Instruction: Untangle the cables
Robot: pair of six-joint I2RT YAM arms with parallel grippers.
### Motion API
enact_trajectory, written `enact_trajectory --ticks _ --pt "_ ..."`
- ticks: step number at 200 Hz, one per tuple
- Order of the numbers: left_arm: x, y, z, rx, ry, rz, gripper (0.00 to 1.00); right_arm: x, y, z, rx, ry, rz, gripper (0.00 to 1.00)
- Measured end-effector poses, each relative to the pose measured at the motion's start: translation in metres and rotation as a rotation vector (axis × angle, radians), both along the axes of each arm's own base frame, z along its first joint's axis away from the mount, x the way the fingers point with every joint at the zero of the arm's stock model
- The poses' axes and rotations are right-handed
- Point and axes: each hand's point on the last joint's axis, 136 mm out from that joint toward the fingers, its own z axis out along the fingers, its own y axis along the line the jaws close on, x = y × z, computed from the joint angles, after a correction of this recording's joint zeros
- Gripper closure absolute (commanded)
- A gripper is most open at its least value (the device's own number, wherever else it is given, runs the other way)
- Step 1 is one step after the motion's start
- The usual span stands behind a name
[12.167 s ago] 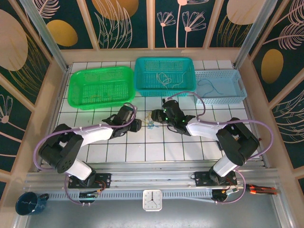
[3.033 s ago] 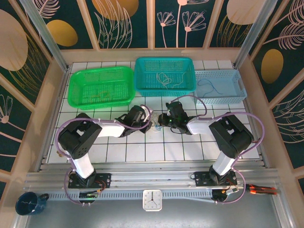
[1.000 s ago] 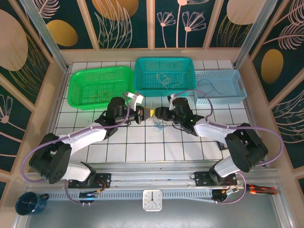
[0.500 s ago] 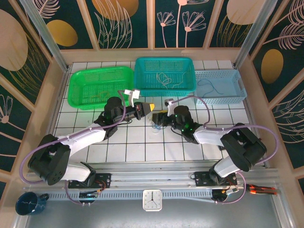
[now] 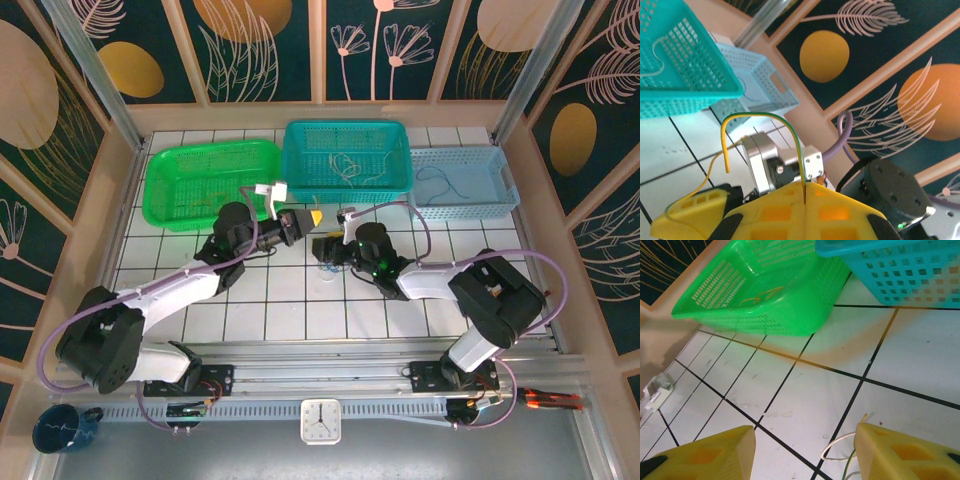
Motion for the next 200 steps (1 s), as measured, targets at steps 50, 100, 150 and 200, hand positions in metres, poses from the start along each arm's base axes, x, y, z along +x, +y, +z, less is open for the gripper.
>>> enact_trajectory --ticks 50,100,150,200 --pt "0.05 0.054 0.036 0.017 -0.074 0.216 1.0 0.005 -0.007 -0.004 -0.016 0.012 -0.048 0.45" --pt "0.108 0.149 0.017 0.085 -0.024 0.517 1.0 0.007 -0.021 0.003 -0.014 0.05 -0.105 0.45" --pt "0.15 0.221 -0.046 0.158 0.13 0.724 1.0 0.02 -0.047 0.013 0.006 0.114 -0.198 0.45" --pt "0.169 0.257 -0.079 0.189 0.216 0.82 0.54 0.027 -0.069 0.017 0.028 0.165 -0.269 0.45"
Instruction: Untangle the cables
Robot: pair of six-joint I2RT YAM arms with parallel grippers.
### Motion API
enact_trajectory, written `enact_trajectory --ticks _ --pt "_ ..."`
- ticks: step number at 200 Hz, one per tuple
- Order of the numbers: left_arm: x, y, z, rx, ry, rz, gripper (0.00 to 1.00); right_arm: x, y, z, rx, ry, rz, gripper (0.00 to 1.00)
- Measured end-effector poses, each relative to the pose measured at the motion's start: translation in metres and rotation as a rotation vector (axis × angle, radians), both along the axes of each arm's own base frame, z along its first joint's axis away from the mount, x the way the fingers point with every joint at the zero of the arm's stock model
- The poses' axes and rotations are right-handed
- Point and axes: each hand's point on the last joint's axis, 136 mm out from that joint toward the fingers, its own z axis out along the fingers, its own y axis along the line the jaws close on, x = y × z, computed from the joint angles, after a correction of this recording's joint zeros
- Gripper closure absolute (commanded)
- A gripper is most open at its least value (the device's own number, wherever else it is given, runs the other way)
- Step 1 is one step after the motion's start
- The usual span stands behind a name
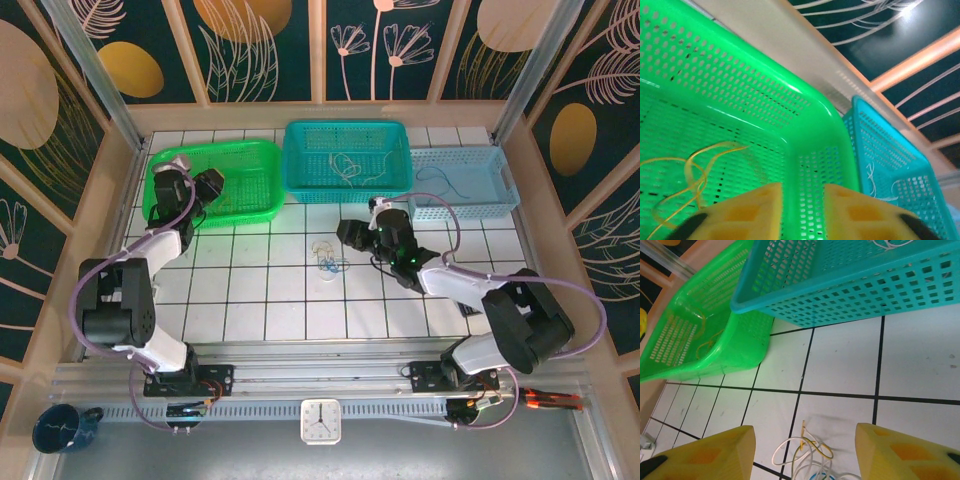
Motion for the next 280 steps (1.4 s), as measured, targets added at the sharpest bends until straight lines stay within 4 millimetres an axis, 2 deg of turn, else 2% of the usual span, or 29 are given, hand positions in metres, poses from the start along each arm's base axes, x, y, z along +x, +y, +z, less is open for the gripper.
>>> enact_trajectory --ticks 22,45,52,55,83,145,183,204,234,254,280 --pt "0.004 0.007 0.003 0.006 -0.002 0.021 0.34 -0.002 -0.001 -0.003 0.0 0.02 0.0 0.45" --pt "0.01 0.009 0.017 0.025 -0.026 0.026 0.15 -0.003 -0.001 -0.005 -0.002 0.032 -0.002 0.45" --pt "0.012 0.009 0.022 0.03 -0.032 0.026 0.03 -0.003 -0.001 -0.005 -0.002 0.033 -0.002 0.45" --pt "0.013 0.01 0.024 0.027 -0.034 0.03 0.01 -0.003 -0.001 -0.005 -0.002 0.033 -0.002 0.45" --pt "0.016 0.009 0.039 0.044 -0.058 0.022 0.01 -0.004 -0.001 -0.005 0.0 0.034 0.004 0.45" --pt "-0.001 -0.005 0.063 0.011 -0.097 -0.059 0.01 -0.001 0.007 -0.01 -0.014 0.072 0.033 0.46" --pt "-0.033 -0.022 0.05 -0.027 -0.071 -0.12 0.01 0.0 0.017 -0.024 -0.033 0.111 0.079 0.48" --pt "-0.053 -0.047 0.039 -0.037 -0.048 -0.181 0.01 0.0 0.022 -0.034 -0.044 0.138 0.104 0.49" --pt "-0.088 -0.095 0.019 -0.059 -0.008 -0.299 0.01 -0.003 0.025 -0.049 -0.055 0.177 0.129 0.5" --pt "-0.114 -0.126 -0.003 -0.072 0.044 -0.374 0.01 -0.005 0.027 -0.057 -0.06 0.197 0.138 0.51" --pt "-0.143 -0.162 -0.028 -0.058 0.108 -0.46 0.01 -0.006 0.028 -0.057 -0.059 0.198 0.144 0.53"
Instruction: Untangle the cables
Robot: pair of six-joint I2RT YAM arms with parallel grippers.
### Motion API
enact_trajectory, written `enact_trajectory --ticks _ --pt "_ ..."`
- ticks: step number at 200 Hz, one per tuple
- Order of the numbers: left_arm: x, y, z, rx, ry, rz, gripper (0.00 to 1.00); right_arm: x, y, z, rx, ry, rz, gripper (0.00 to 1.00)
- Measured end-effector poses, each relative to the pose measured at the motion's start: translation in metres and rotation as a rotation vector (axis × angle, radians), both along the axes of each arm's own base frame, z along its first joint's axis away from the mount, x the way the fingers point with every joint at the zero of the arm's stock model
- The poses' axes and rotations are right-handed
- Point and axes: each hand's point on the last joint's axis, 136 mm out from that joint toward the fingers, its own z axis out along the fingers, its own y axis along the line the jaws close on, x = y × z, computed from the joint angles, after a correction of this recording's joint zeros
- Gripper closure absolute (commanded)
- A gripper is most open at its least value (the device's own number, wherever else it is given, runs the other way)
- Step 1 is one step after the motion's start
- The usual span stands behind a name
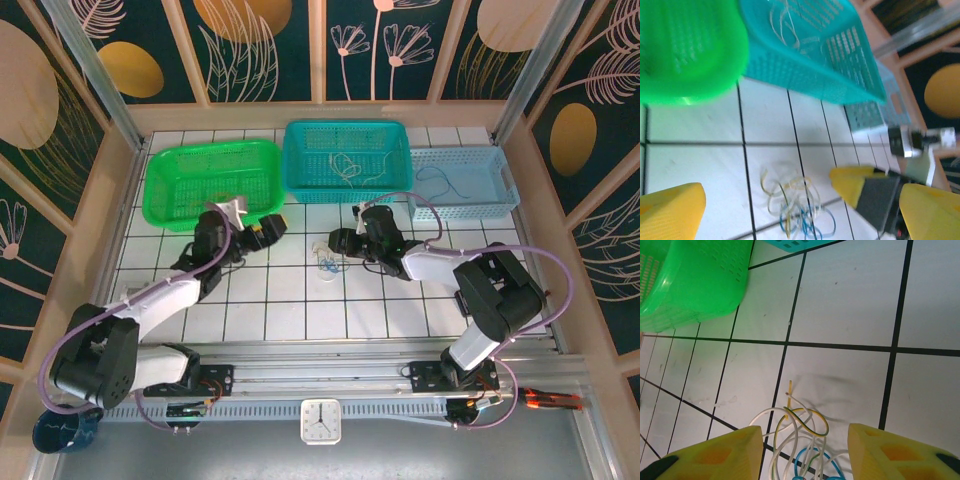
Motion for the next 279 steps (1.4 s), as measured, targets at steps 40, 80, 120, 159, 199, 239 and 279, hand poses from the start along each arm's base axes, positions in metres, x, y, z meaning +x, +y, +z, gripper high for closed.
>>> enact_trajectory --ticks 40,80,120,159,199,239,279 --pt "-0.016 -0.029 -0.035 0.089 0.045 -0.073 0.01 0.0 -0.002 -0.001 -0.007 0.003 -0.004 0.54" --pt "-0.021 -0.044 -0.058 0.189 0.041 -0.125 0.01 0.005 -0.013 0.015 -0.006 -0.03 -0.034 0.54" --pt "-0.025 -0.052 -0.071 0.268 0.006 -0.184 0.22 0.01 -0.019 0.035 0.015 -0.074 -0.054 0.53" --pt "-0.025 -0.061 -0.074 0.326 -0.044 -0.245 0.46 0.004 -0.023 0.025 0.002 -0.052 -0.053 0.53" --pt "-0.017 -0.07 -0.076 0.348 -0.065 -0.274 0.57 -0.001 -0.024 0.018 0.0 -0.033 -0.048 0.54" --pt "-0.012 -0.078 -0.085 0.359 -0.056 -0.3 0.62 -0.006 -0.017 0.019 0.006 -0.033 -0.028 0.54" --pt "-0.008 -0.083 -0.089 0.363 -0.052 -0.312 0.64 -0.009 -0.013 0.019 0.015 -0.027 -0.02 0.54"
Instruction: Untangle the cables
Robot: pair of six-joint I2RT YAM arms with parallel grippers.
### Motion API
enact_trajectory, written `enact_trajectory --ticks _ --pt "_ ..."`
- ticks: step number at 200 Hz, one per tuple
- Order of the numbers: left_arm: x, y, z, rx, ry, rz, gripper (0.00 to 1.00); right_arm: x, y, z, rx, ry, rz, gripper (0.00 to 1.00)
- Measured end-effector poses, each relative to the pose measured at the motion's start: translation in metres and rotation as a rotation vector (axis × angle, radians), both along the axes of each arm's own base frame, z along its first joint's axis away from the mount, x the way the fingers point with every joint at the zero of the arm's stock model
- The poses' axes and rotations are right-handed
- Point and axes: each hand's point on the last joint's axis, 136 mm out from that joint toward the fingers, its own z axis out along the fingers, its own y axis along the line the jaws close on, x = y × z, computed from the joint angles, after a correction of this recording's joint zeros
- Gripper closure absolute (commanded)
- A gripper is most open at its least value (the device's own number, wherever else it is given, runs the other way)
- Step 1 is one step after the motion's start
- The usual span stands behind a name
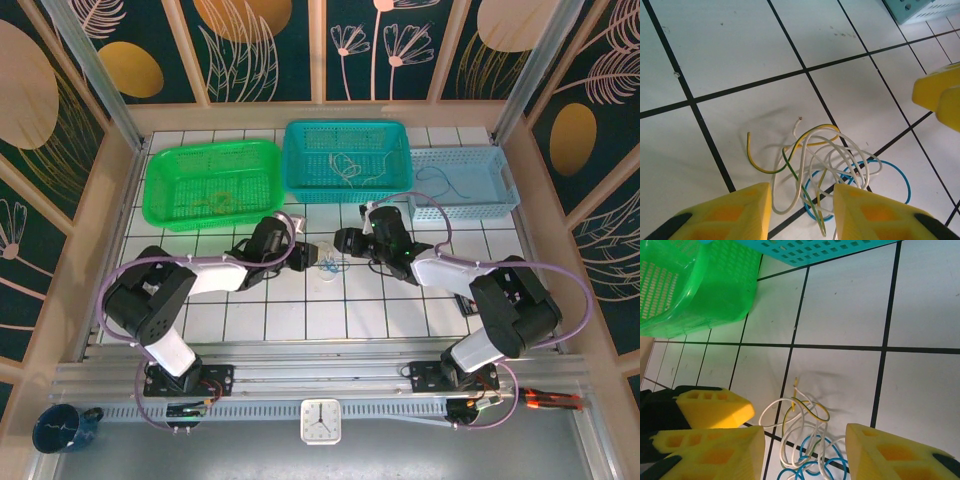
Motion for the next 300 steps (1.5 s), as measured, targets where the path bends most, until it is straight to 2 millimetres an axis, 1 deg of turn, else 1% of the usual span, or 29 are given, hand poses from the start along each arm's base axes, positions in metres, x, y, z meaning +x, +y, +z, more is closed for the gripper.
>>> enact_trajectory --ticks 41,60,75,92,126,153,189,205,240,284,300 --pt "0.002 -0.001 -0.011 0.018 0.014 -0.005 0.71 -0.003 0.004 0.001 0.004 0.0 0.011 0.54" --pt "0.001 -0.001 -0.017 0.03 0.025 -0.007 0.78 -0.004 0.006 0.001 0.006 -0.001 0.017 0.54" --pt "0.001 -0.001 -0.019 0.033 0.027 -0.008 0.86 -0.005 0.008 0.001 0.008 -0.001 0.024 0.54" --pt "0.002 -0.001 -0.018 0.037 0.017 -0.016 1.0 -0.007 0.011 -0.001 0.009 0.002 0.036 0.53" --pt "0.003 -0.004 -0.011 0.027 0.005 -0.029 1.0 -0.012 0.016 -0.012 -0.005 0.022 0.052 0.52" --pt "0.002 -0.005 0.007 0.005 -0.018 -0.035 1.0 -0.013 0.018 -0.019 -0.016 0.035 0.059 0.5" --pt "0.002 -0.011 0.041 -0.049 -0.064 -0.057 1.0 -0.013 0.024 -0.031 -0.03 0.05 0.071 0.51" --pt "0.002 -0.015 0.057 -0.076 -0.085 -0.07 1.0 -0.013 0.028 -0.038 -0.035 0.057 0.077 0.53" --pt "-0.002 -0.019 0.089 -0.14 -0.115 -0.093 1.0 -0.012 0.026 -0.056 -0.054 0.079 0.065 0.61" --pt "-0.009 -0.024 0.125 -0.221 -0.142 -0.117 1.0 -0.017 0.018 -0.068 -0.069 0.085 0.045 0.66" --pt "-0.011 -0.024 0.137 -0.25 -0.152 -0.121 1.0 -0.016 0.016 -0.069 -0.069 0.077 0.036 0.68"
